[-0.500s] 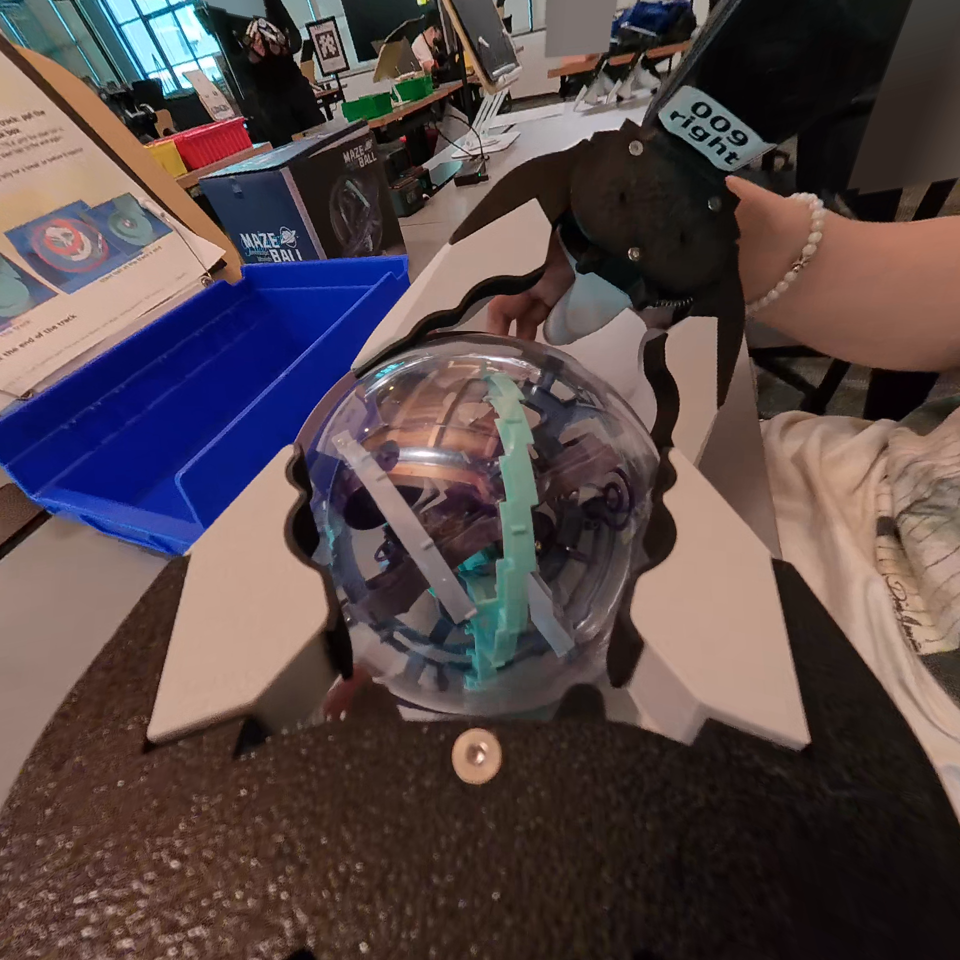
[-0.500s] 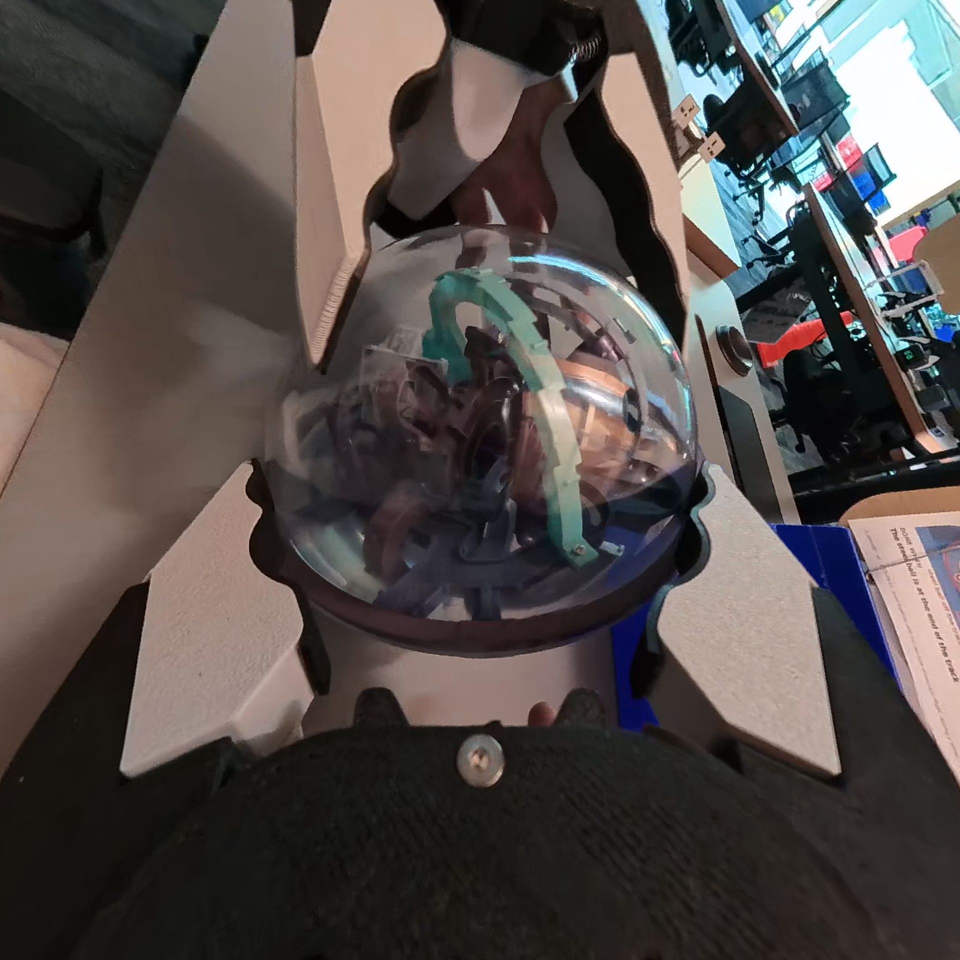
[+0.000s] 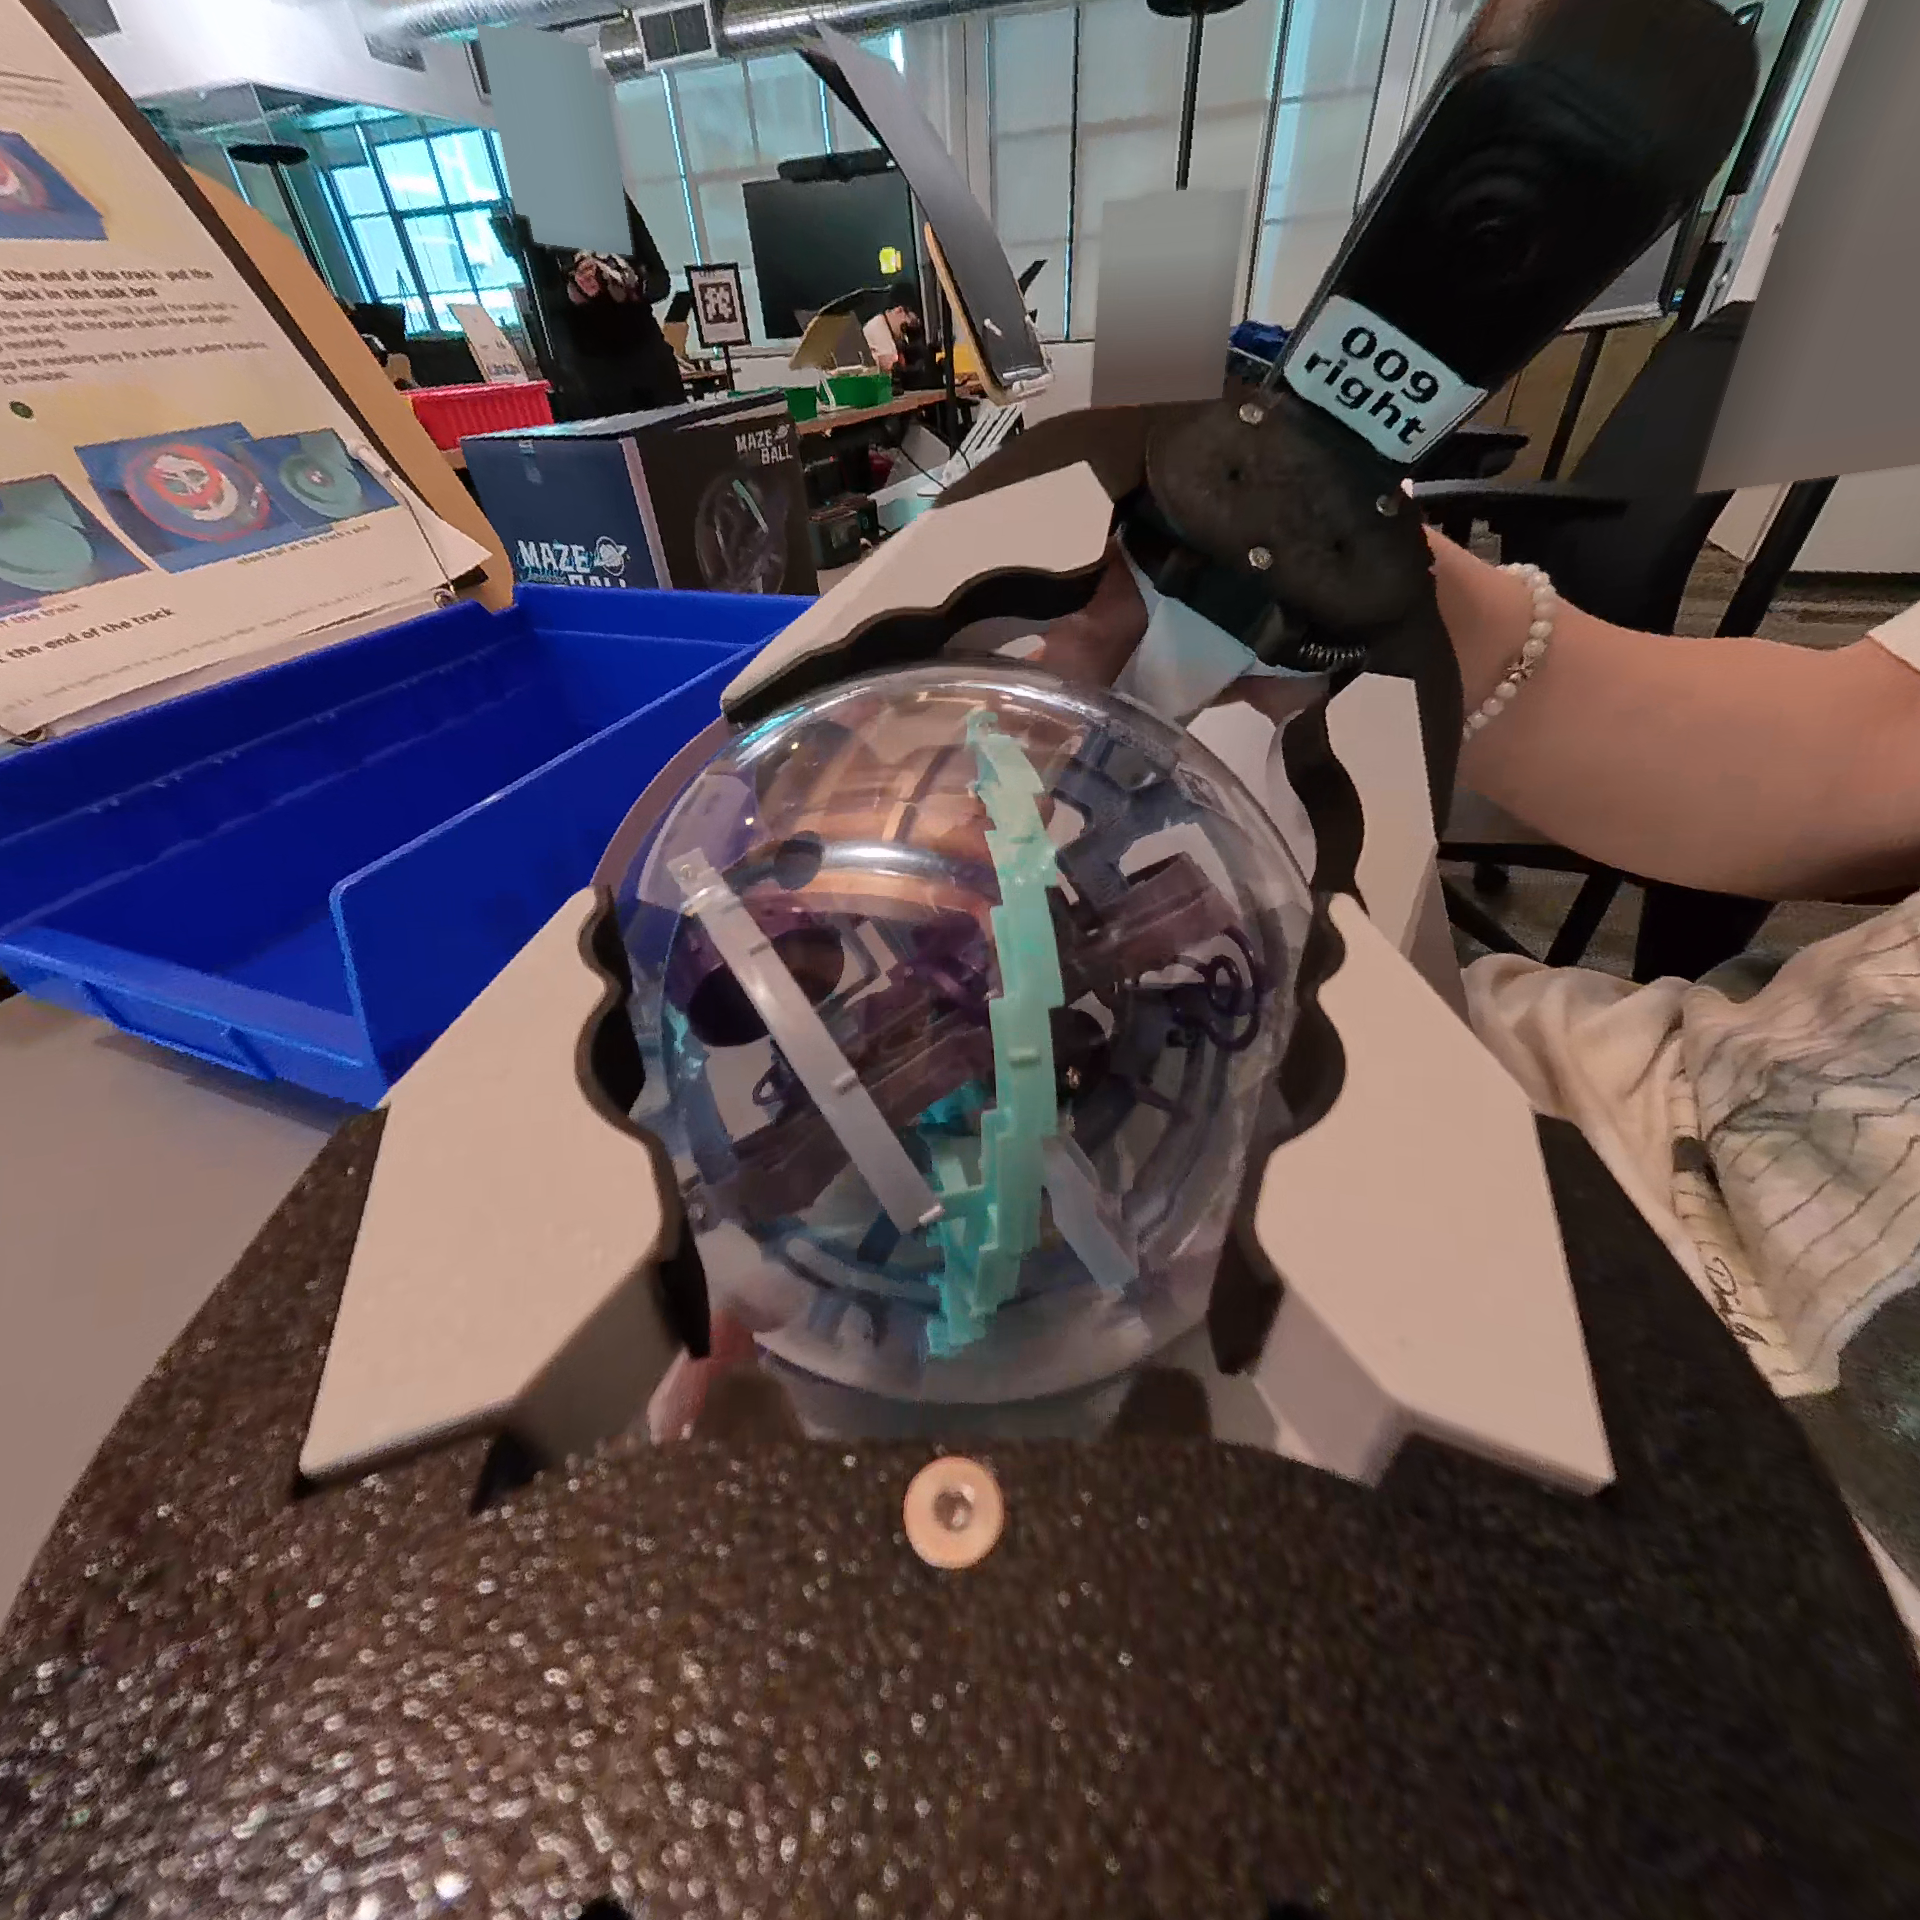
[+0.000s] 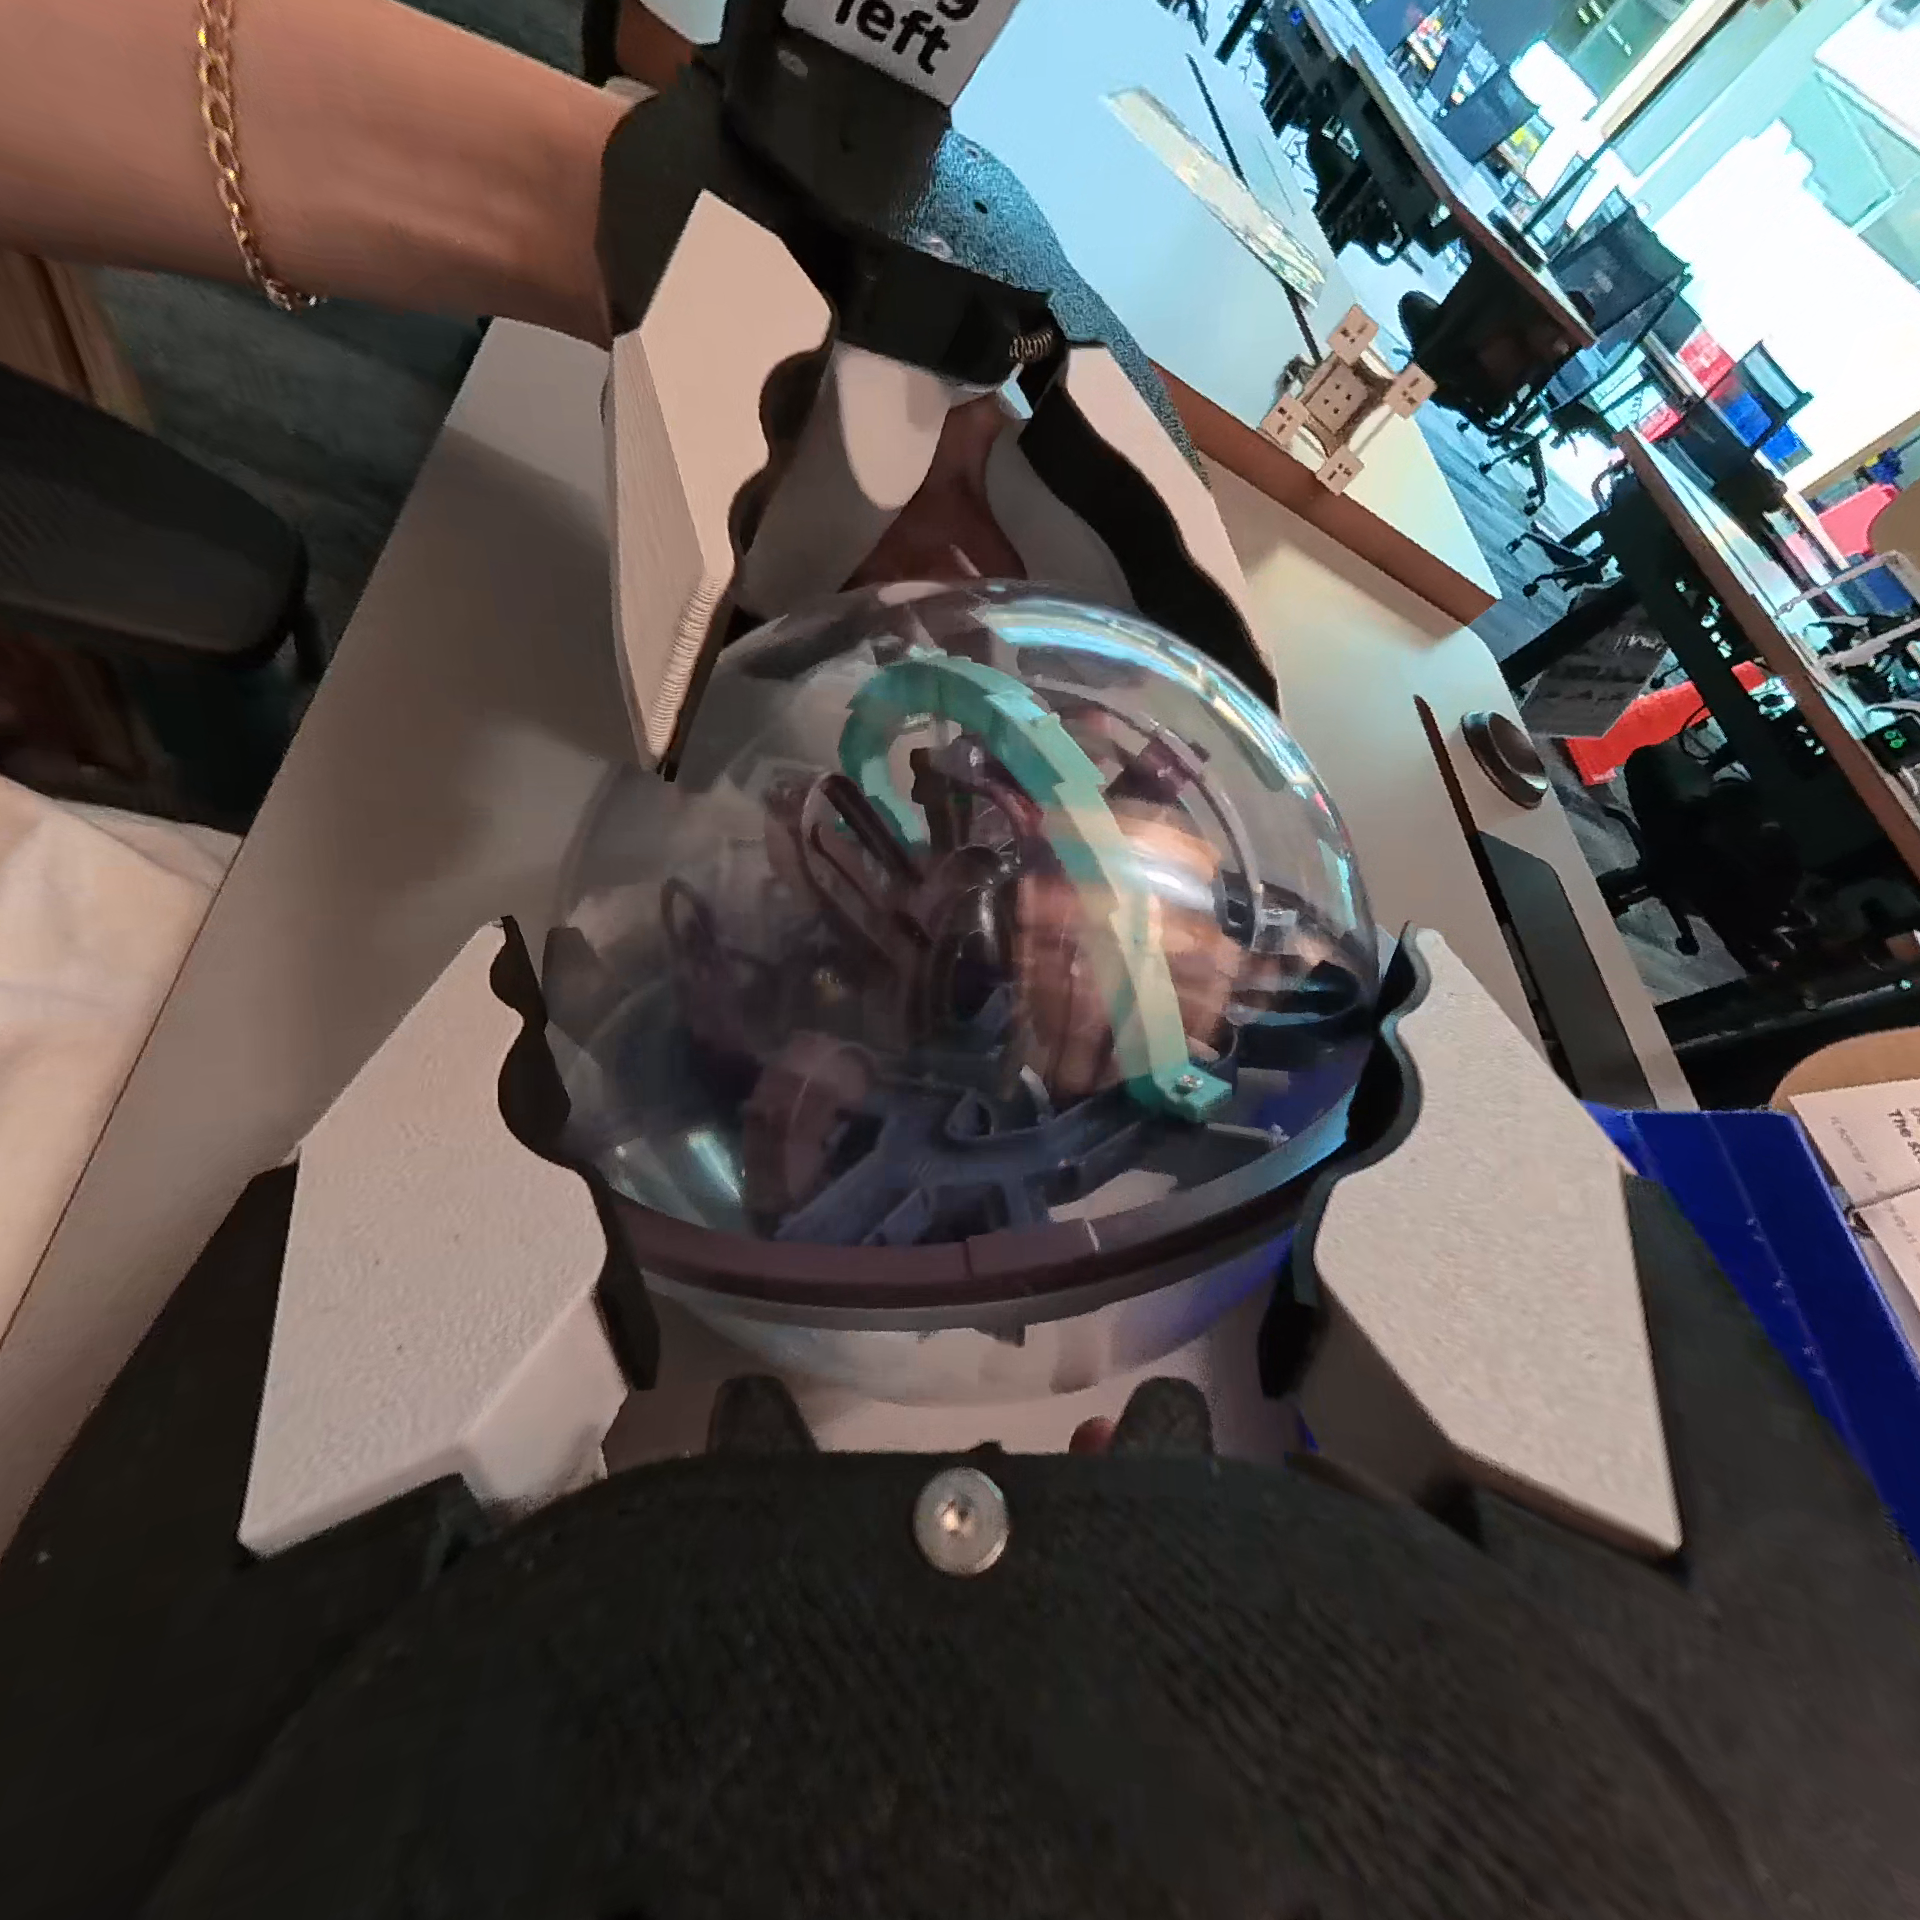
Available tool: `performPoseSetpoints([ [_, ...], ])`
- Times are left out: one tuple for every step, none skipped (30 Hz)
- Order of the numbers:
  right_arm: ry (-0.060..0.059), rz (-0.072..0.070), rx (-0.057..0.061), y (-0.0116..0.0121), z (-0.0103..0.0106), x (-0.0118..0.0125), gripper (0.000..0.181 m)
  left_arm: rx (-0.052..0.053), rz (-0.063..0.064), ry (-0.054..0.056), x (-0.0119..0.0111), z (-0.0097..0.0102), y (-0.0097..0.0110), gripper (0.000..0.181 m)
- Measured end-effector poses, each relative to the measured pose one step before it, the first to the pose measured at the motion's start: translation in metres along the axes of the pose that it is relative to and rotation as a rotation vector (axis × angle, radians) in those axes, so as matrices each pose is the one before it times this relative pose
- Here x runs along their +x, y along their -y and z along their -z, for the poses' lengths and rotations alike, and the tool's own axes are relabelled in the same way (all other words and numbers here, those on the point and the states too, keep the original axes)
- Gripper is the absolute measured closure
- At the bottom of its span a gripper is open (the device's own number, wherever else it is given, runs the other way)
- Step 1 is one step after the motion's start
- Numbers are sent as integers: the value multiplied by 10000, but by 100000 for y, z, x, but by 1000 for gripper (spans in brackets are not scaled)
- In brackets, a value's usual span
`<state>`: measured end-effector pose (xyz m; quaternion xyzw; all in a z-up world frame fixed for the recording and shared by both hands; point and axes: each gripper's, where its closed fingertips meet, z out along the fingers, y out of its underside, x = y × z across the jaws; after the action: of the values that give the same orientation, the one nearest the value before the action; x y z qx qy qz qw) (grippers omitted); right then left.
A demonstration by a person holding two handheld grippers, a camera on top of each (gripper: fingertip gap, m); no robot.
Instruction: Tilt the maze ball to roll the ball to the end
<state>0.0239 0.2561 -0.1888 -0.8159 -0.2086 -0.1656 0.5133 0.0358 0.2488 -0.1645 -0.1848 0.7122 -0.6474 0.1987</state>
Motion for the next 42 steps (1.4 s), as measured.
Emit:
performPoseSetpoints([
  [73, 169, -115, 96, -25, -70, 29, -78, 47, -18, 17, 103, -84, 58],
  [78, 133, -168, 28, -40, -52, 29, -57, 61, 15, 0, 77, -53, 57],
  [78, 115, -158, 28, -94, -50, 29, -18, 71, 18, 22, 37, -7, 57],
  [63, 109, -75, 119, -126, -70, 29, 11, 111, 28, -5, 28, 52, 56],
  [32, 85, -21, 178, -164, -53, 29, 31, 185, 52, -79, 28, 88, 57],
  [19, 61, 3, 202, -182, -33, 29, 50, 232, 72, -146, 17, 127, 57],
  [22, 81, -51, 87, -186, -26, 28, 35, 208, 88, -184, -13, 84, 57],
  [19, 122, -159, -109, -174, 21, 27, 29, 170, 120, -221, -14, 38, 56],
  [26, 85, -197, -218, -165, 65, 25, 42, 138, 85, -176, -25, 17, 57],
  [36, 24, -108, -154, -128, 69, 24, 46, 120, 67, -153, -11, 13, 57],
  [53, -24, 51, 22, -30, 59, 24, 41, 91, 47, -126, 31, 4, 57],
  [45, -5, 99, 47, 37, 62, 25, 41, 111, 58, -141, 33, 5, 56],
  [24, -27, 88, 32, 46, 75, 26, 45, 106, 55, -127, 28, 11, 57],
  [11, -50, 71, 22, 2, 58, 26, 51, 66, 28, -85, 10, 18, 57],
  [-1, -20, 75, 45, 1, 34, 26, 49, 43, 6, -54, 23, 14, 57],
  [-20, -7, 80, 68, 17, 33, 27, 48, 57, 10, -79, 28, 7, 57],
  [-32, 4, 101, 80, 33, 34, 28, 48, 72, 12, -79, 36, -2, 57],
  [-30, -17, 120, 90, 25, 17, 28, 74, 42, -3, -43, 47, 9, 58],
  [-26, -46, 99, 49, 57, 32, 29, 85, 30, 3, -23, 55, 9, 58],
  [-5, -40, 49, -27, 83, 27, 29, 69, 26, 9, -13, 57, 5, 59],
  [12, -51, 64, -22, 99, 33, 30, 58, 24, 18, -5, 56, 7, 60],
  [7, -48, 82, 21, 78, 29, 31, 62, 24, 28, -14, 59, -7, 60],
  [-5, -57, 74, 54, 28, 8, 31, 76, 26, 29, -8, 56, 2, 60],
  [-14, -40, 61, 100, -34, 2, 31, 94, 29, 22, -19, 68, 0, 61],
  [-17, 25, -14, 29, -93, 0, 30, 97, 41, 10, -46, 81, -6, 60],
  [2, 43, -82, -1, -138, -8, 29, 72, 57, 4, -72, 85, -2, 61],
  [16, 42, -123, -5, -126, 32, 29, 26, 104, 32, -136, 104, -4, 60],
  [-2, 115, -154, -26, -114, 74, 30, -28, 202, 83, -264, 122, 6, 61],
  [5, 170, -188, -80, -109, 84, 32, -60, 214, 25, -201, 131, -17, 61],
  [49, 100, -167, -43, -157, 2, 31, -62, 110, -4, -82, 100, -39, 60],
  [42, 112, -153, -22, -151, -3, 31, -65, 76, 45, -103, 58, -59, 59],
  [1, 172, -127, -28, -139, 3, 31, -96, 28, 103, -122, 34, -83, 57],
  [-27, 171, -97, -2, -142, 16, 31, -89, -3, 103, -110, 42, -61, 55],
  [-30, 93, -48, 86, -147, -6, 31, -54, 37, 75, -83, 36, -3, 54],
  [-32, 24, 4, 165, -137, -29, 31, -38, 136, 50, -79, 19, 25, 53],
  [-34, 32, 60, 229, -137, -54, 31, -28, 216, 39, -84, 3, 31, 52],
  [-10, 31, 75, 246, -85, -72, 31, 5, 232, 25, -77, 2, 67, 51],
  [14, -30, 36, 148, -37, -51, 31, 30, 230, 87, -175, 21, 128, 50],
  [7, -84, 28, 76, -22, 14, 32, 37, 227, 220, -358, 31, 150, 48],
  [14, -123, 98, 114, 4, 50, 33, -15, 156, 64, -126, 5, 32, 49],
  [29, -150, 186, 181, 43, 47, 34, -45, 73, -156, 193, 50, -65, 53],
  [49, -184, 286, 292, 124, 41, 36, -26, 44, -10, -56, 66, -31, 52],
])
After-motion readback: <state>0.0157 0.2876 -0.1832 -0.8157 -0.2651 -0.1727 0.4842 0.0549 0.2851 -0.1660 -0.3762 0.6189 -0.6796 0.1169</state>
